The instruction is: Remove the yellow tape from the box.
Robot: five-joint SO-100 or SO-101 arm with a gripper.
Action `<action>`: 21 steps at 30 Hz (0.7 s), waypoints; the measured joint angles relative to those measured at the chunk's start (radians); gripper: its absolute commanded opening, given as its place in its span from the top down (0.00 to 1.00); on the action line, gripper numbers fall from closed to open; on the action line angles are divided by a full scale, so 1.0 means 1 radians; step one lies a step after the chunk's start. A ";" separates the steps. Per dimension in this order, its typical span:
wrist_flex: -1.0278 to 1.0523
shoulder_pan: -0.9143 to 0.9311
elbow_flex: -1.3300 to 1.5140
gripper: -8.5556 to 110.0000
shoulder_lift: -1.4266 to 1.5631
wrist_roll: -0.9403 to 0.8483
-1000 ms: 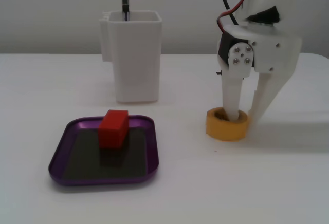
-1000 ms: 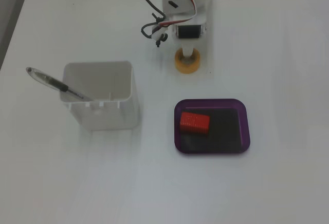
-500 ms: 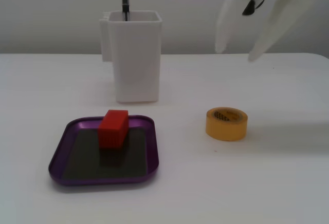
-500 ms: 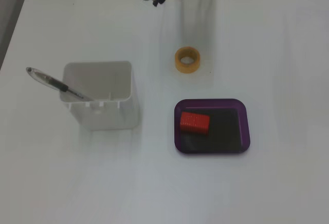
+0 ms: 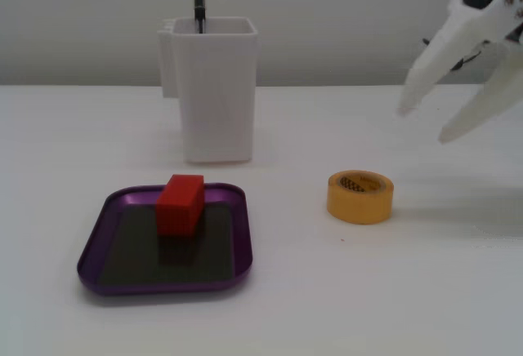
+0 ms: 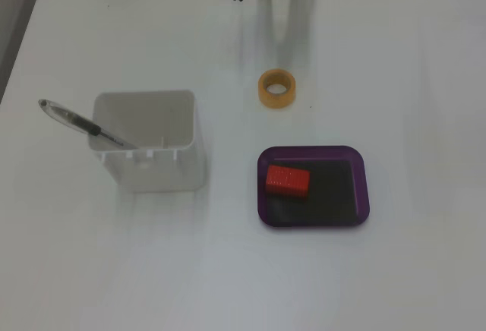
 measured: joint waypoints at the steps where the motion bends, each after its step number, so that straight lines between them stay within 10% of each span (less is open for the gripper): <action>1: -0.020 0.000 0.054 0.81 0.058 0.000; 21: 0.014 0.003 0.354 0.93 0.308 0.002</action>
